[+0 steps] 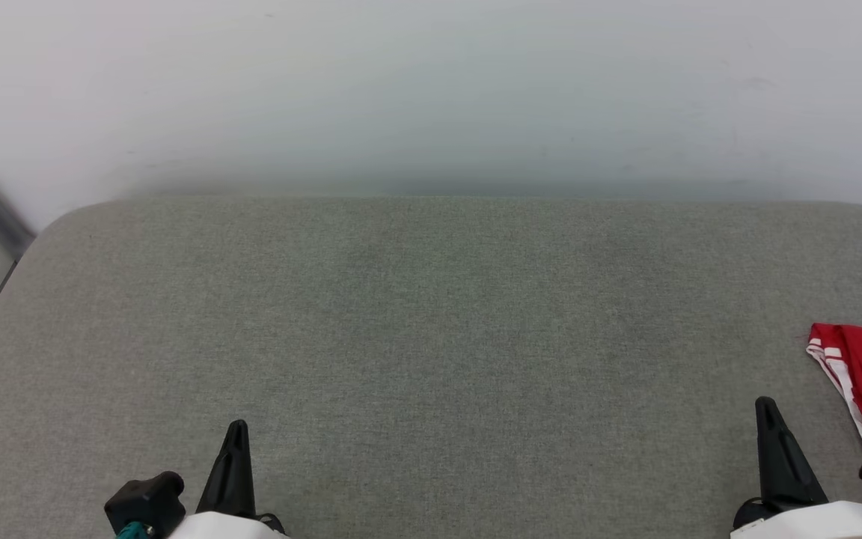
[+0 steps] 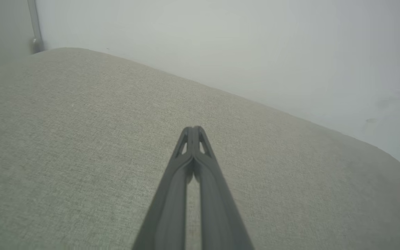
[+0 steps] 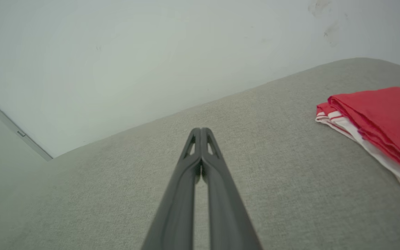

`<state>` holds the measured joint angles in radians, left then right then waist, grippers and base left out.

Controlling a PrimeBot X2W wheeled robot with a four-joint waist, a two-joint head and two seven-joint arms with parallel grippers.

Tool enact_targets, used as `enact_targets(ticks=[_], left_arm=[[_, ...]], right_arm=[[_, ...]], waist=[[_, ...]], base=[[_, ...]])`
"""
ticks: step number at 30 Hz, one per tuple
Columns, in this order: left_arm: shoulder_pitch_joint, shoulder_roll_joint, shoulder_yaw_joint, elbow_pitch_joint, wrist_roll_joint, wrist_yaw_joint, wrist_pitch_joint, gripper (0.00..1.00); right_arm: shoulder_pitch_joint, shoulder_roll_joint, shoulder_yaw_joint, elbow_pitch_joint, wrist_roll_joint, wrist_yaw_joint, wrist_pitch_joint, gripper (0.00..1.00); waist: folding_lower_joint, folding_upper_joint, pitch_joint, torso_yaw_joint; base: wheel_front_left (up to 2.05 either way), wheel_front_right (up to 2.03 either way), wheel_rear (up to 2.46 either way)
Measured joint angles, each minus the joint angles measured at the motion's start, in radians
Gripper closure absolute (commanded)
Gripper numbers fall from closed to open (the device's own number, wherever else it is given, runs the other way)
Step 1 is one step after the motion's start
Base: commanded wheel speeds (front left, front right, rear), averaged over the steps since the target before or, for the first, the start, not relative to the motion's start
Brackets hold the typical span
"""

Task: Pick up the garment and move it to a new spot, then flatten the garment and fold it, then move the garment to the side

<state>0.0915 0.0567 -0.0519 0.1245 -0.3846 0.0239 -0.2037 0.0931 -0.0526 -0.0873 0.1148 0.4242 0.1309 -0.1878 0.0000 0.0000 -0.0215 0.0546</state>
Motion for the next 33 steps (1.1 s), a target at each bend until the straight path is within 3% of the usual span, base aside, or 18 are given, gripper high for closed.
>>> enact_targets(ticks=[33], left_arm=[[-0.080, 0.013, 0.048, 0.050, -0.536, -0.066, 0.114, 1.00]], right_arm=[[-0.077, 0.000, -0.011, 0.055, 0.499, 0.000, 0.128, 1.00]], waist=[[0.0001, 0.0000, 0.008, -0.017]], base=[[0.00, 0.00, 0.00]])
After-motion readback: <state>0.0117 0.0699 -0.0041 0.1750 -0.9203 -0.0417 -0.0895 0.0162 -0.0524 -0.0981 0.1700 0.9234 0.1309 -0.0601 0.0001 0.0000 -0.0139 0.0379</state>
